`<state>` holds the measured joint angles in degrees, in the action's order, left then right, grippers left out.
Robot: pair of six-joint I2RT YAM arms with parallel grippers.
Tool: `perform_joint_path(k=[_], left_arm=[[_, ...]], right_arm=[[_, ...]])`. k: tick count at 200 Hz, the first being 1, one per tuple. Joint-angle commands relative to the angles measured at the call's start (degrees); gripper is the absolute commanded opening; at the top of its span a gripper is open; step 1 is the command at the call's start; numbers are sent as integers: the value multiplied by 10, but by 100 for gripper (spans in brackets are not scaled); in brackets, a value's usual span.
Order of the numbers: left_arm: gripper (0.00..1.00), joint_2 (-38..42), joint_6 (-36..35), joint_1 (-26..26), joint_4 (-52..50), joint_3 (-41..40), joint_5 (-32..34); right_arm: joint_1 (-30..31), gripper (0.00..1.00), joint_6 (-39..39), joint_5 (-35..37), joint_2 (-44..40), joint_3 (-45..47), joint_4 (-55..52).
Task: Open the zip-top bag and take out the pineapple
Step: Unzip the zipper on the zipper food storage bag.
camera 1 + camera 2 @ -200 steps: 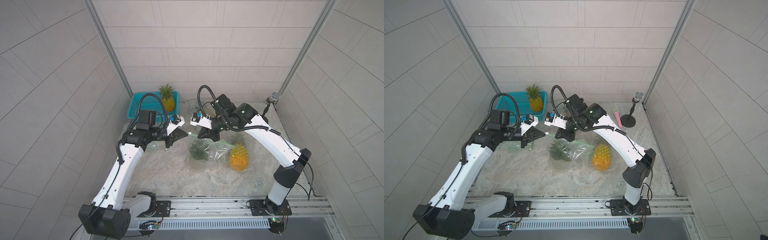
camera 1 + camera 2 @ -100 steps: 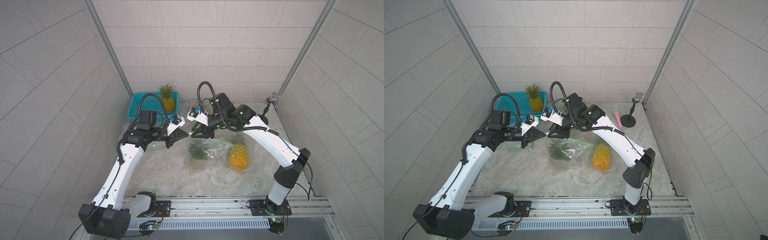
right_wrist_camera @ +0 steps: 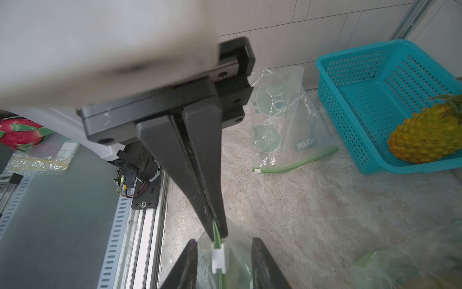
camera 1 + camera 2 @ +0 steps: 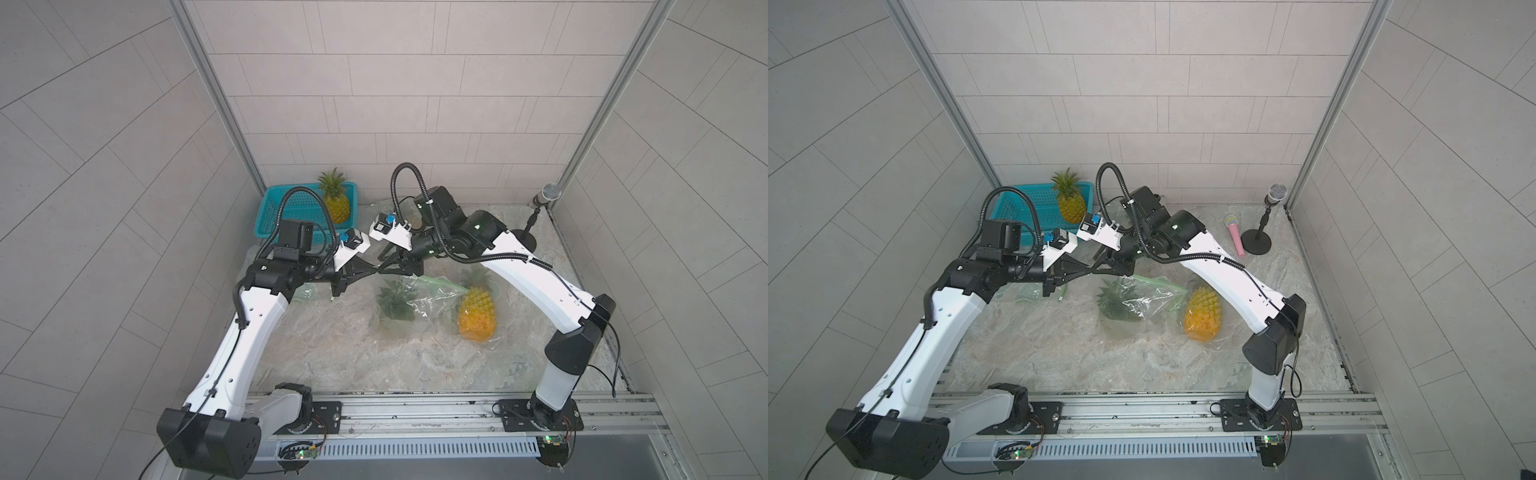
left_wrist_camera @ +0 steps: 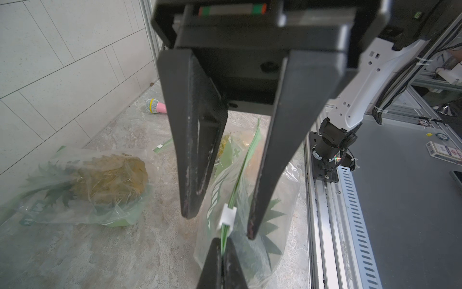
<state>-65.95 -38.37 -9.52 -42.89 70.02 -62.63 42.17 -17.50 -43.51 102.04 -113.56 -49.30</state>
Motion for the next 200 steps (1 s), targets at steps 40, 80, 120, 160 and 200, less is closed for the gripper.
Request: perform_joint_path(k=[40,80,120,160,200], left_arm=[[0,7,-4,-3,11,-5,-15],[0,11,6,-1,16,-1,5],[0,20,49,9,54,-6,13],[0,24,63,23,71,-8,17],[0,34,80,34,104,-22,29]], right_arm=[[5,17,4,-1,19,-24,-1],[5,11,-3,24,12,-17,-12],[-3,10,-8,47,2,-3,-22],[-15,10,-10,63,-16,17,-25],[-29,10,-14,70,-32,38,-29]])
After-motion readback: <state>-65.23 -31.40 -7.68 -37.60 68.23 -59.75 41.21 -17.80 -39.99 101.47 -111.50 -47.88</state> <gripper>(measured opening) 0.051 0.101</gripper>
